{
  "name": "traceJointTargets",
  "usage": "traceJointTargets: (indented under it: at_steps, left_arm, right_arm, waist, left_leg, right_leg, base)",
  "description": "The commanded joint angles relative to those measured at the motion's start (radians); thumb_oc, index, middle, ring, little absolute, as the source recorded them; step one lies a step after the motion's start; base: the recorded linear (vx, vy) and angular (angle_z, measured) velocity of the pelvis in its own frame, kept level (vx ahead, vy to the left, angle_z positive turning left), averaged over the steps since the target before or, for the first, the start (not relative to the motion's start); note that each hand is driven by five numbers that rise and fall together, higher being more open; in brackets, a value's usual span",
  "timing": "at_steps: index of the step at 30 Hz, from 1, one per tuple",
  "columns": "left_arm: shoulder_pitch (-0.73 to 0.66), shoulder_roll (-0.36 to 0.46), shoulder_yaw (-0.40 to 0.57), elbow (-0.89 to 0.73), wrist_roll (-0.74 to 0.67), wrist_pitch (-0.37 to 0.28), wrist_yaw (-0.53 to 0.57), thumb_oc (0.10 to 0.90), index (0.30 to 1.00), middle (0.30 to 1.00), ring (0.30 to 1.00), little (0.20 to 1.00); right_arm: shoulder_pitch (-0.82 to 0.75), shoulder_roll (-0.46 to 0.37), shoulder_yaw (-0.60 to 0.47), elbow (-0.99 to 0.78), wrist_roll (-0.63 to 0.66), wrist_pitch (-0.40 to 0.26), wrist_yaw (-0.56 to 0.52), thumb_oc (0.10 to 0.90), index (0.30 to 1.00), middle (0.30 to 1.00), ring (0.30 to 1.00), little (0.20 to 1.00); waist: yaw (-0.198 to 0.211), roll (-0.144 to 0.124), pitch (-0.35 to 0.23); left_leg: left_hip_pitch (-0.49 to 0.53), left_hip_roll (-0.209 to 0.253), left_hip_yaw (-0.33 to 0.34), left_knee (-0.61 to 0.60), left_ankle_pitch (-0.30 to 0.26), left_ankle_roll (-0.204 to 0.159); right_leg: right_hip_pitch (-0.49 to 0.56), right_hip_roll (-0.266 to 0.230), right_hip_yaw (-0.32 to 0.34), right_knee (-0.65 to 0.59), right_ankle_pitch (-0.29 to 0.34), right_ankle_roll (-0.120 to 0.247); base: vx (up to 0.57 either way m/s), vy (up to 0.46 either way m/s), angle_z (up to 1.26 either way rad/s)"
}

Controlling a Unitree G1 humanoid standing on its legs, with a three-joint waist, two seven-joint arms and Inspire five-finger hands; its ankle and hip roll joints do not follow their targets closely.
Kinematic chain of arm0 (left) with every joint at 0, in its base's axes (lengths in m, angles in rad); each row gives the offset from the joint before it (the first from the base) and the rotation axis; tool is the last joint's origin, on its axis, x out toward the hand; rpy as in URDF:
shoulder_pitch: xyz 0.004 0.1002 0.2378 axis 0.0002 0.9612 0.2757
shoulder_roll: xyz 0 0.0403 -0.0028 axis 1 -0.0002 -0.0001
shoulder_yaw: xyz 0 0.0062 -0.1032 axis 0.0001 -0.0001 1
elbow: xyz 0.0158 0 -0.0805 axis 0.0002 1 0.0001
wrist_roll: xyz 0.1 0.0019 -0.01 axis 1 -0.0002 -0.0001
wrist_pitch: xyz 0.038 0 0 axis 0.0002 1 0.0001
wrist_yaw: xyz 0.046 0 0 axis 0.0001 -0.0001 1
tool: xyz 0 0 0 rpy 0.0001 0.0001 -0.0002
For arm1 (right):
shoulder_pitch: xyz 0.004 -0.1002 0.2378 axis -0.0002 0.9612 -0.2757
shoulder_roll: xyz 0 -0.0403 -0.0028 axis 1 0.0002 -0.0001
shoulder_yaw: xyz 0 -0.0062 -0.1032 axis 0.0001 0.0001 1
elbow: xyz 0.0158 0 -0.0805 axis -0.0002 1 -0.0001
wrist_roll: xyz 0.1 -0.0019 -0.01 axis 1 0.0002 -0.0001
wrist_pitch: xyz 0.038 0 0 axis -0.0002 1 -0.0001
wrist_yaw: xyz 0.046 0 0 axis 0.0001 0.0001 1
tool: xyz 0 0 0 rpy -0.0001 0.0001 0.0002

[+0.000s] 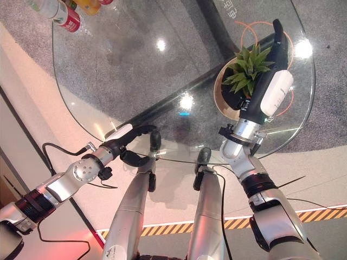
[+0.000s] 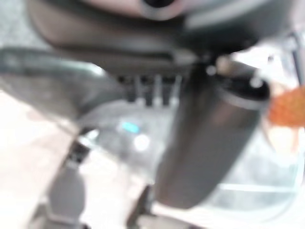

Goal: Pick up the fruit to the plate

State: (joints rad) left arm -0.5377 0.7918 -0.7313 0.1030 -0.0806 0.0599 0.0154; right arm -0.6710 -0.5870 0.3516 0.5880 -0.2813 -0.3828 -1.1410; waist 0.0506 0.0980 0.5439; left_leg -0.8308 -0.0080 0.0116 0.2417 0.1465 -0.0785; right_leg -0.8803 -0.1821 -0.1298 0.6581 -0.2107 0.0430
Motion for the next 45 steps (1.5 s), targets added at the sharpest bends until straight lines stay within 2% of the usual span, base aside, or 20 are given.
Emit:
traceJointTargets:
  at_steps: [1,6,8,10,12,17,24,33,40,45]
  left_arm:
    - [0.052,-0.022,0.034,-0.105,0.039,-0.034,-0.004,0.8,0.9,0.9,0.9,0.9]
    - [0.066,-0.012,0.052,-0.115,0.044,-0.036,-0.014,0.8,0.9,0.9,0.9,0.9]
    - [0.091,-0.009,0.066,-0.127,0.046,-0.03,-0.02,0.8,0.9,0.9,0.9,0.9]
    - [0.089,-0.007,0.07,-0.127,0.046,-0.031,-0.02,0.8,0.9,0.9,0.9,0.9]
    - [0.109,-0.004,0.08,-0.138,0.045,-0.032,-0.02,0.8,0.9,0.9,0.9,0.9]
    - [0.129,-0.003,0.09,-0.147,0.05,-0.033,-0.025,0.8,0.9,0.9,0.9,0.9]
    - [0.146,0.004,0.118,-0.171,0.057,-0.024,-0.03,0.8,0.9,0.9,0.9,0.9]
    - [0.156,0.012,0.14,-0.175,0.058,-0.022,-0.048,0.8,0.9,0.9,0.9,0.9]
    - [0.156,0.025,0.142,-0.176,0.052,-0.023,-0.05,0.8,0.9,0.9,0.9,0.9]
    - [0.157,0.025,0.144,-0.182,0.055,-0.013,-0.053,0.8,0.9,0.9,0.9,0.9]
  right_arm:
    - [0.025,-0.078,-0.06,-0.113,-0.07,0.029,-0.157,0.8,0.9,0.9,0.9,0.9]
    - [0.048,-0.093,-0.076,-0.149,-0.088,0.077,-0.166,0.8,0.9,0.9,0.9,0.9]
    - [0.078,-0.102,-0.082,-0.182,-0.098,0.115,-0.175,0.8,0.9,0.9,0.9,0.9]
    - [0.075,-0.104,-0.084,-0.186,-0.099,0.119,-0.175,0.8,0.9,0.9,0.9,0.9]
    - [0.095,-0.112,-0.088,-0.222,-0.126,0.163,-0.181,0.8,0.9,0.9,0.9,0.9]
    - [0.119,-0.123,-0.093,-0.258,-0.151,0.189,-0.181,0.8,0.9,0.9,0.9,0.9]
    - [0.153,-0.141,-0.101,-0.342,-0.194,0.3,-0.153,0.8,0.9,0.9,0.9,0.9]
    - [0.187,-0.156,-0.078,-0.396,-0.229,0.341,-0.108,0.8,0.9,0.9,0.9,0.9]
    - [0.191,-0.173,-0.067,-0.405,-0.226,0.375,-0.122,0.8,0.9,0.9,0.9,0.9]
    - [0.198,-0.171,-0.077,-0.424,-0.197,0.332,-0.109,0.8,0.9,0.9,0.9,0.9]
  waist:
    - [-0.023,-0.02,-0.024]
    - [-0.027,-0.027,-0.024]
    - [-0.026,-0.031,-0.024]
    - [-0.028,-0.032,-0.024]
    - [-0.029,-0.035,-0.024]
    - [-0.029,-0.039,-0.024]
    - [-0.03,-0.056,-0.024]
    - [-0.029,-0.073,-0.024]
    - [-0.027,-0.08,-0.024]
    - [-0.026,-0.081,-0.024]
  left_leg:
    - [0.041,-0.068,0.06,0.196,-0.209,0.062]
    - [0.045,-0.068,0.062,0.186,-0.201,0.063]
    - [0.062,-0.065,0.064,0.184,-0.211,0.064]
    - [0.055,-0.066,0.064,0.18,-0.202,0.064]
    - [0.062,-0.067,0.066,0.176,-0.201,0.065]
    - [0.076,-0.064,0.066,0.18,-0.212,0.065]
    - [0.088,-0.059,0.064,0.178,-0.208,0.066]
    - [0.098,-0.055,0.059,0.181,-0.21,0.065]
    - [0.1,-0.053,0.058,0.18,-0.211,0.064]
    - [0.112,-0.055,0.057,0.18,-0.22,0.062]
  right_leg:
    - [0.09,0.061,-0.043,-0.287,0.256,0.064]
    - [0.093,0.058,-0.041,-0.299,0.269,0.068]
    - [0.11,0.057,-0.041,-0.302,0.263,0.072]
    - [0.103,0.056,-0.041,-0.307,0.27,0.071]
    - [0.112,0.059,-0.04,-0.313,0.27,0.072]
    - [0.128,0.059,-0.04,-0.311,0.262,0.075]
    - [0.143,0.057,-0.043,-0.312,0.261,0.079]
    - [0.155,0.056,-0.048,-0.31,0.257,0.081]
    - [0.16,0.056,-0.053,-0.312,0.254,0.081]
    - [0.173,0.058,-0.052,-0.314,0.247,0.085]
  base:
    - [0.0,0.0,0.0]
    - [0.0,0.0,0.0]
    - [0.0,0.0,0.0]
    - [0.0,0.0,0.0]
    - [0.0,0.0,0.0]
    - [0.0,0.0,0.0]
    - [0.0,0.0,0.0]
    - [0.0,0.0,0.0]
    - [0.0,-0.001,0.0]
    - [0.0,0.0,0.0]
